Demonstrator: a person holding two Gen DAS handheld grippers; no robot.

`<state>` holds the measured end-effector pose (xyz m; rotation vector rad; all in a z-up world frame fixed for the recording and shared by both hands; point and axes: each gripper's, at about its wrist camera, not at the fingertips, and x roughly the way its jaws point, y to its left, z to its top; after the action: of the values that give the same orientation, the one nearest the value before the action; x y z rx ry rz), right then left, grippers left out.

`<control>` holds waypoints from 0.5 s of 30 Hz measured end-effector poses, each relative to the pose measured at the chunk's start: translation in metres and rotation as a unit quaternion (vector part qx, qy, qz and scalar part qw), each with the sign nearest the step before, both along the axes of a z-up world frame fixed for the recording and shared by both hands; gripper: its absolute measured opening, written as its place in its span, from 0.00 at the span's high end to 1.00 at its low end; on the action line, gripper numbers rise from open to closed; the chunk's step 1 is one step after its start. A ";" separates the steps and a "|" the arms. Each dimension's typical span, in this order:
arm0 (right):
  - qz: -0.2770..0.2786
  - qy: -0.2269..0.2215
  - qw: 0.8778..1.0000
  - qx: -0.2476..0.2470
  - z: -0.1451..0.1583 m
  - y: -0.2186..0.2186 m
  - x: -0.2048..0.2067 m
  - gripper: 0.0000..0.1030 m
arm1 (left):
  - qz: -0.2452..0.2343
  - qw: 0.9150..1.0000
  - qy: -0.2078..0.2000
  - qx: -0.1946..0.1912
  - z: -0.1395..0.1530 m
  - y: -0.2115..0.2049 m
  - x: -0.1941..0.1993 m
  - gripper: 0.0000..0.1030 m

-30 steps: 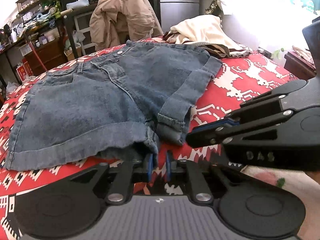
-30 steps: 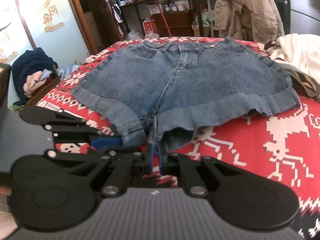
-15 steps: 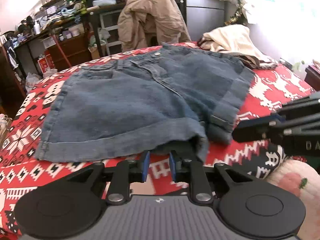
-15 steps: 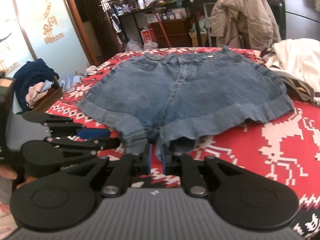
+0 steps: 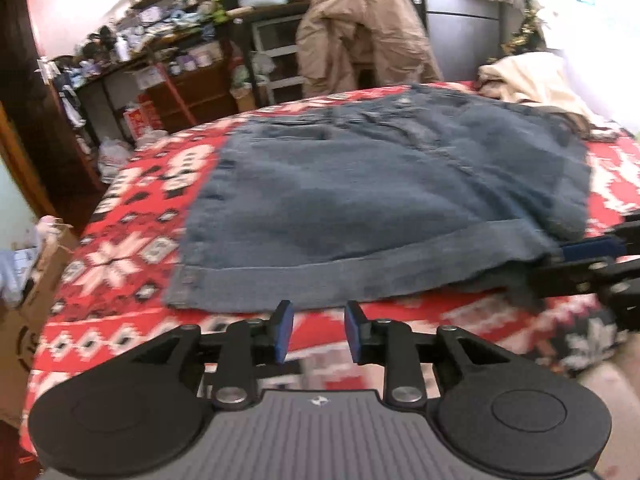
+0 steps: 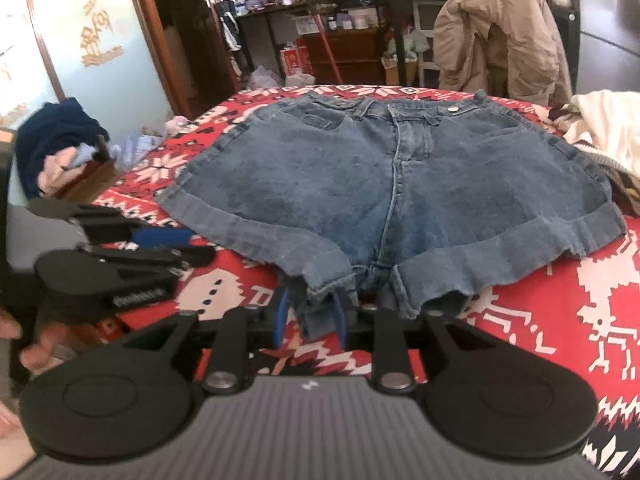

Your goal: Fold clothes

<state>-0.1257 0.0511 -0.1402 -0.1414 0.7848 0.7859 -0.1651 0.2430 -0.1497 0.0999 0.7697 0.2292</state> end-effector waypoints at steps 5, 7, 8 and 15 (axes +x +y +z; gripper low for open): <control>-0.026 -0.006 1.000 -0.014 -0.002 0.003 0.004 0.74 | 0.030 0.999 0.000 0.029 -0.003 0.042 -0.004 0.71; -0.038 -0.009 0.999 -0.013 -0.002 0.000 0.007 0.75 | 0.041 0.998 0.002 0.037 -0.004 0.060 -0.006 0.71; -0.042 -0.011 0.999 -0.013 -0.001 -0.001 0.007 0.75 | 0.046 0.998 0.003 0.041 -0.005 0.069 -0.007 0.71; -0.048 -0.005 0.999 -0.008 0.001 -0.003 0.014 0.75 | 0.002 0.993 0.016 0.117 -0.017 0.075 0.002 0.71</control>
<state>-0.1112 0.0479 -0.1388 -0.1206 0.7833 0.6871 -0.1634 0.3179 -0.1665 0.3247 0.7724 0.3220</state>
